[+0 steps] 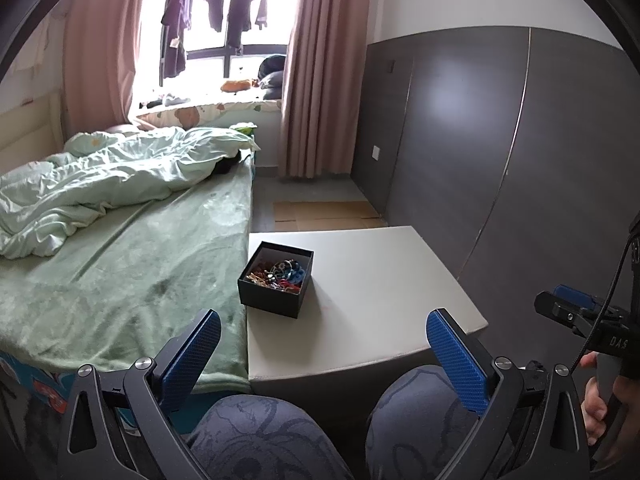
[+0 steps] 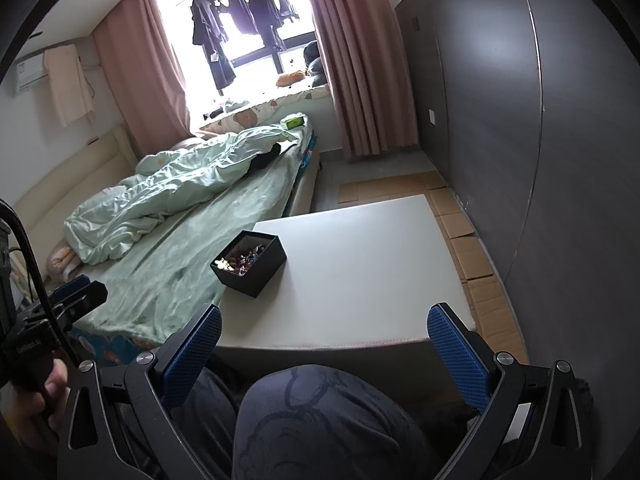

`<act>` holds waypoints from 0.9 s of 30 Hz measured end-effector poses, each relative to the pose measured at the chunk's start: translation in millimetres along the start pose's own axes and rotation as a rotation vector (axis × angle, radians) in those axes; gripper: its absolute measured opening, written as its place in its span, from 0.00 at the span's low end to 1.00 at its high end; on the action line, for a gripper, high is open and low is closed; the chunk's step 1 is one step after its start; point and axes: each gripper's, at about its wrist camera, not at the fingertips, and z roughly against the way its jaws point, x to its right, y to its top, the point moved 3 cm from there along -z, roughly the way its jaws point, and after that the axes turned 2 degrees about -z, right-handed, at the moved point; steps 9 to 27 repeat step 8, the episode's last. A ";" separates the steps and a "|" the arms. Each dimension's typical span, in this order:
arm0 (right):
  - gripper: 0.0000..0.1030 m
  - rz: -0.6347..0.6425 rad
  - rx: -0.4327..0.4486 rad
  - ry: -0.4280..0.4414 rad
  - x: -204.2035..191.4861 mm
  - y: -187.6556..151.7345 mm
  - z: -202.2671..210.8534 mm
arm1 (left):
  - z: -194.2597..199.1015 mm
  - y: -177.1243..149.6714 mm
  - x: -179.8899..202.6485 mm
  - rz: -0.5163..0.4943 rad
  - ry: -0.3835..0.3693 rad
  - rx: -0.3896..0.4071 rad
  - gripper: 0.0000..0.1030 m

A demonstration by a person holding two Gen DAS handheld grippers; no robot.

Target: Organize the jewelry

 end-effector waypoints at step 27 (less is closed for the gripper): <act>1.00 -0.012 -0.023 -0.001 3.4 -4.1 -8.1 | -6.3 -2.1 -6.9 0.012 0.005 0.013 1.00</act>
